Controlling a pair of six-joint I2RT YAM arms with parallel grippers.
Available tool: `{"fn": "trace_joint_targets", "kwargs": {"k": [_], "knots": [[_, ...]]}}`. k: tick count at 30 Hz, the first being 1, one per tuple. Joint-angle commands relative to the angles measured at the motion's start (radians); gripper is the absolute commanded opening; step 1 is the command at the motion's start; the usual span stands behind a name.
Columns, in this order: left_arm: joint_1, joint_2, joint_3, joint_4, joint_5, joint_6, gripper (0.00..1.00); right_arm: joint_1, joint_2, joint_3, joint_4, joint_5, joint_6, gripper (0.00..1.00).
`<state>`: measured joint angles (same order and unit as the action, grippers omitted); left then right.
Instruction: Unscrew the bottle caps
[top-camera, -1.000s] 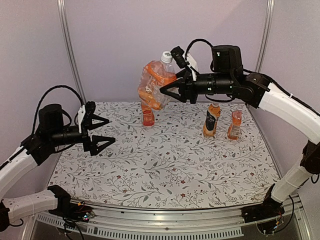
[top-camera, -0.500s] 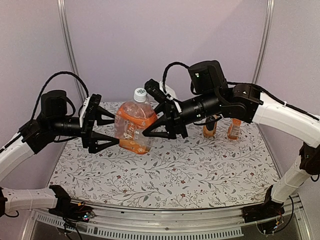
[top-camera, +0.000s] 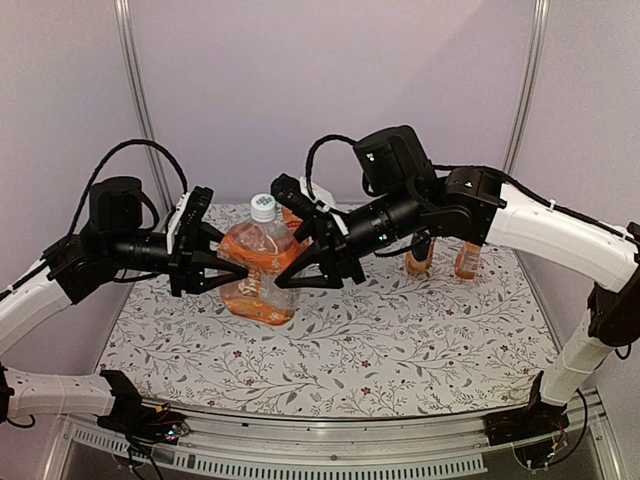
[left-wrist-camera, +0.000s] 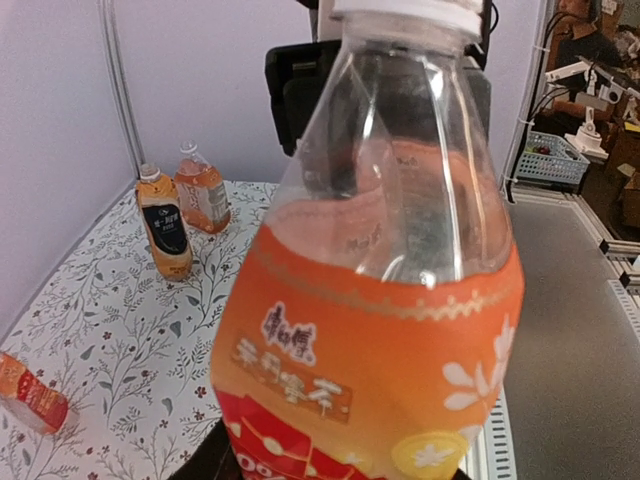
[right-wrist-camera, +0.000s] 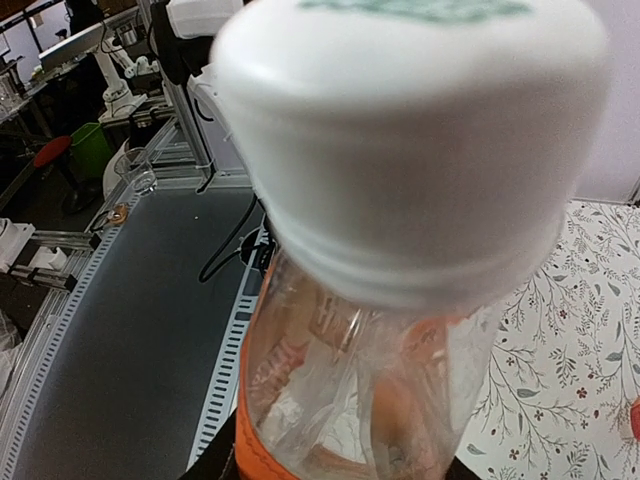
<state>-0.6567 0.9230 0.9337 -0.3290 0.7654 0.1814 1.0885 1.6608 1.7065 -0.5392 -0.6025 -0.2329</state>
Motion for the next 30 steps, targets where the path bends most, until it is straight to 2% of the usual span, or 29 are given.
{"fn": "trace_joint_targets", "kwargs": {"k": [1,2,5,7,10,15,20,23,30], "knots": [[-0.023,-0.012,-0.009,0.002,0.015,-0.011,0.29,0.005,0.027,0.033,0.018,0.041,-0.002,0.3],[-0.023,-0.013,-0.009,0.001,0.014,-0.011,0.28,0.005,0.027,0.032,0.017,0.05,-0.002,0.38],[-0.023,-0.02,-0.016,-0.001,-0.026,-0.017,0.23,0.005,0.021,0.031,0.016,0.13,0.008,0.71],[-0.023,-0.029,-0.03,0.001,-0.133,-0.023,0.23,0.005,0.009,0.027,0.016,0.225,0.026,0.8],[-0.023,-0.042,-0.06,0.013,-0.334,0.042,0.22,0.005,-0.023,0.026,0.015,0.345,0.063,0.86],[-0.033,-0.046,-0.096,0.049,-0.629,0.197,0.2,0.005,-0.048,0.07,0.003,0.499,0.215,0.86],[-0.069,-0.046,-0.132,0.1,-0.813,0.335,0.18,0.005,-0.031,0.106,0.007,0.641,0.466,0.74],[-0.082,-0.044,-0.149,0.12,-0.858,0.382,0.18,0.006,0.004,0.155,-0.037,0.67,0.574,0.7],[-0.108,-0.038,-0.163,0.13,-0.86,0.409,0.18,0.007,0.111,0.303,-0.144,0.635,0.633,0.64]]}}
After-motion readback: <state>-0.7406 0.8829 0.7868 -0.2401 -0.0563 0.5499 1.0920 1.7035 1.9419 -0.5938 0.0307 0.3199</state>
